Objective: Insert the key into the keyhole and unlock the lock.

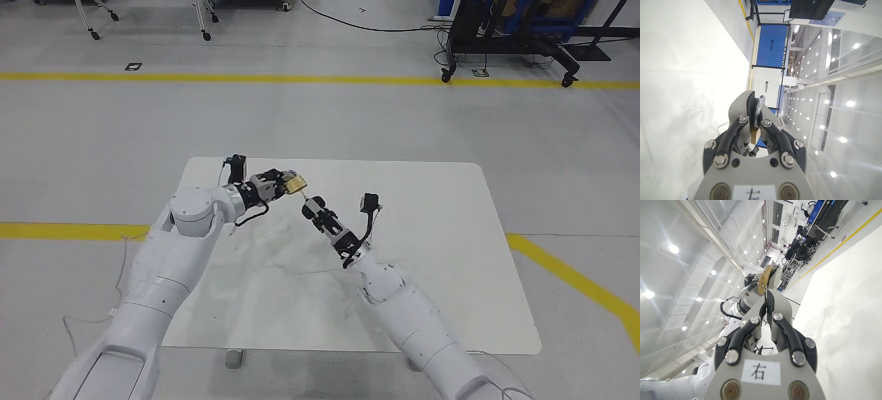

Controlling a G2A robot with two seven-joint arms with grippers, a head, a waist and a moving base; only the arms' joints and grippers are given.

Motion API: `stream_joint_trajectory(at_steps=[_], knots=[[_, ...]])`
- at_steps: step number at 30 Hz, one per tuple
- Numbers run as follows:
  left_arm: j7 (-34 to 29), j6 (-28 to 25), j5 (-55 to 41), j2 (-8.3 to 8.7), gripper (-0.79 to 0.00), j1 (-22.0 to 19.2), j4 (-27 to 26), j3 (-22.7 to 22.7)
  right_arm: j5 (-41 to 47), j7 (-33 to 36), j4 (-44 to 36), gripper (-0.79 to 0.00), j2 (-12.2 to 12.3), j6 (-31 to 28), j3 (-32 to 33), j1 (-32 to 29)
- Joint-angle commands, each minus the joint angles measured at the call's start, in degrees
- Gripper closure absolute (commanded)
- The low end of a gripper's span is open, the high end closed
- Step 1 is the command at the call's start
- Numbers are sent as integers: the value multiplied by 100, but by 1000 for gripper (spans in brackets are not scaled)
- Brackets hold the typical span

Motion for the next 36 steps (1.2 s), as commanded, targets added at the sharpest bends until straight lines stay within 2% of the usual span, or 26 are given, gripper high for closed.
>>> stream_joint_trajectory(at_steps=[1, 20, 36], knots=[[19, -8, 56, 2, 0, 22, -44, 10, -21, 4, -113, 0, 18, 81, 49, -47], [434, -67, 459, 28, 0, 208, -397, -60, -204, 23, -608, 0, 73, 521, 138, -314], [529, -100, 907, 29, 0, 273, -599, 18, -159, -47, -563, 0, 49, 795, 120, -210]])
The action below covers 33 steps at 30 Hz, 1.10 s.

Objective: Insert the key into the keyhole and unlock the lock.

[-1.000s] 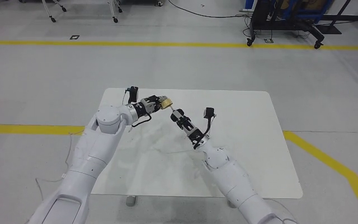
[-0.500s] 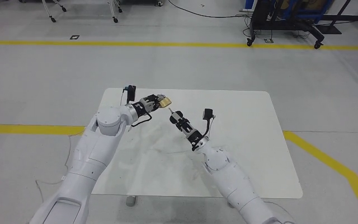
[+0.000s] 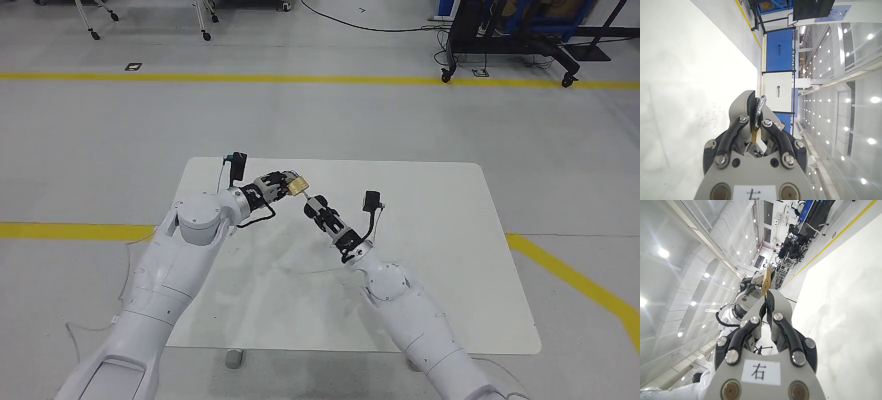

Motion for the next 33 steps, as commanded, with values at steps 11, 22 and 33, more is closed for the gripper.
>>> stream_joint_trajectory(at_steps=[11, 22, 33], knots=[[96, -39, 321, -6, 0, 32, -95, 57, -260, -328, 56, 0, -46, 178, -100, 81], [-349, 135, -396, -48, 0, -86, 244, -82, -280, -486, 102, 0, -81, 50, -136, 79], [-367, 103, -431, -84, 0, -157, 363, -26, -368, -701, 152, 0, -120, -58, -178, 88]])
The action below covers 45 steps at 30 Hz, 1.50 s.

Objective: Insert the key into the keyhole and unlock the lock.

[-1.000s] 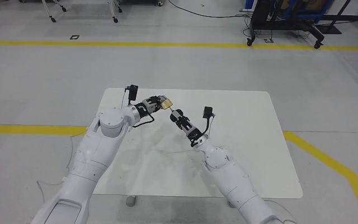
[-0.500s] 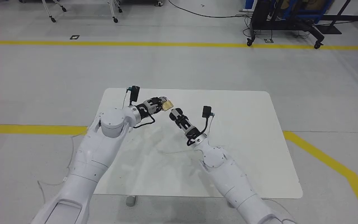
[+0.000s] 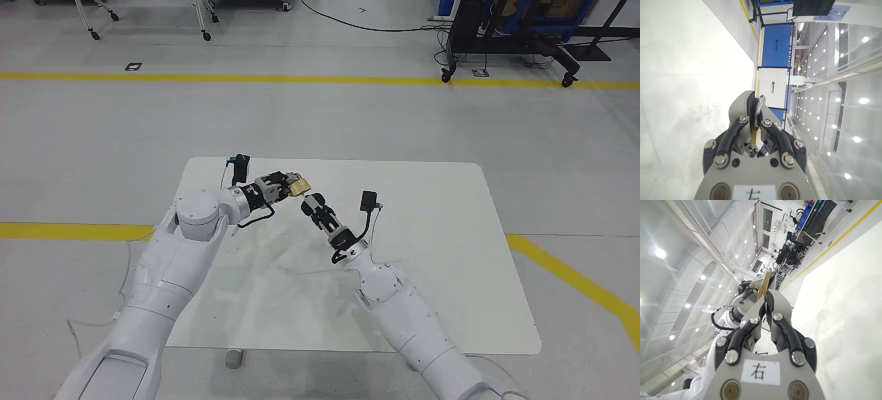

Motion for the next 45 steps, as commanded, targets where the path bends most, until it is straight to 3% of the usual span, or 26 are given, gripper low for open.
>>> stream_joint_trajectory(at_steps=[1, 25, 45], knots=[[21, -3, -6, -4, 0, -5, 13, -2, 1, -42, 3, 0, -4, -27, 12, -1], [51, -70, 171, -12, 0, 66, -109, 12, -227, -414, -48, 0, -40, 71, 79, -31], [66, -70, 611, -6, 0, 51, -195, 97, -1211, -1087, -61, 0, -71, 218, 6, -67]])
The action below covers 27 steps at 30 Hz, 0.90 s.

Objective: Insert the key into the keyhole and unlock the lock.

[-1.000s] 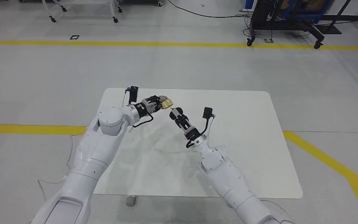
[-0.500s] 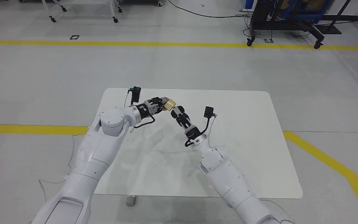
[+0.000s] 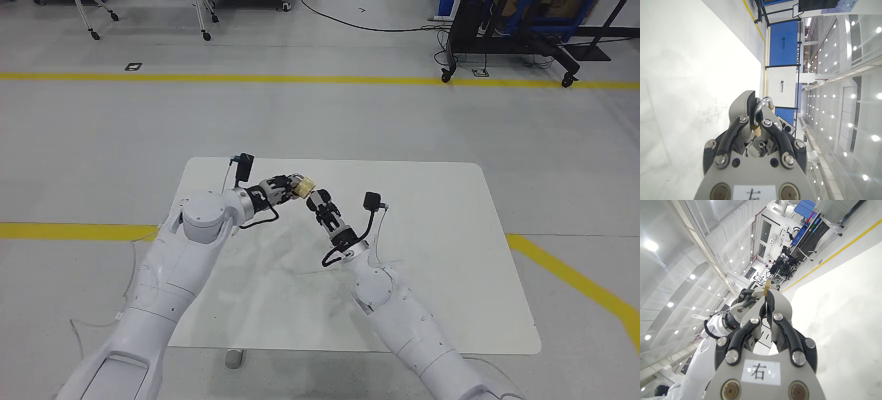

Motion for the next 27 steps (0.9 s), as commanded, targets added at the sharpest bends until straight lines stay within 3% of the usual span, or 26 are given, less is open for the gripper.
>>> stream_joint_trajectory(at_steps=[1, 7, 10, 20, 25, 27], knots=[[-3, -8, 9, 0, 0, 2, -3, -3, 8, 18, 7, 0, -6, 17, -6, 6], [-26, -34, 8, 2, 0, 8, -7, -28, 114, 180, -3, 0, -7, -46, 25, 1], [-51, -19, -16, 0, 0, 10, 3, -37, 149, 216, -36, -83, -3, -92, 53, -25], [-94, 28, -88, -6, 0, -8, 49, -70, 224, 325, -102, -89, 2, -148, 105, -84], [-83, 24, -69, -8, 0, -6, 46, -73, 295, 389, -105, -123, 2, -156, 131, -100], [-85, 23, -67, -8, 0, -5, 46, -75, 331, 424, -102, -172, 2, -154, 142, -105]])
